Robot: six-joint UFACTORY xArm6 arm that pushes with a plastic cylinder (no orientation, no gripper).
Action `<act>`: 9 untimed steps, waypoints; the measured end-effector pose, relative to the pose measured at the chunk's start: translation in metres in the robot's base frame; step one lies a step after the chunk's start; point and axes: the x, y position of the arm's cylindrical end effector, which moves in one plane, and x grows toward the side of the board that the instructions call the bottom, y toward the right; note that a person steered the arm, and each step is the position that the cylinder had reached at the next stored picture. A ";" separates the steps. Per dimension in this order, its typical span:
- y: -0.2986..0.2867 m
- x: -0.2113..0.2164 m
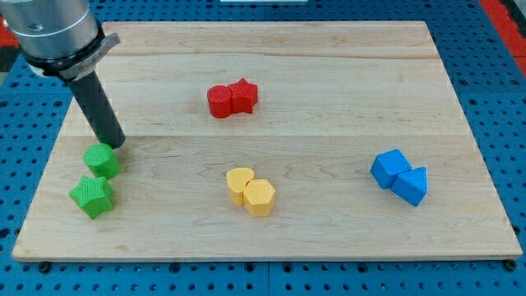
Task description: Slide the green circle close to the green star
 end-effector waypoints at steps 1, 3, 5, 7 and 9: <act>-0.022 0.000; -0.012 0.018; -0.008 0.004; 0.033 -0.008; 0.018 0.023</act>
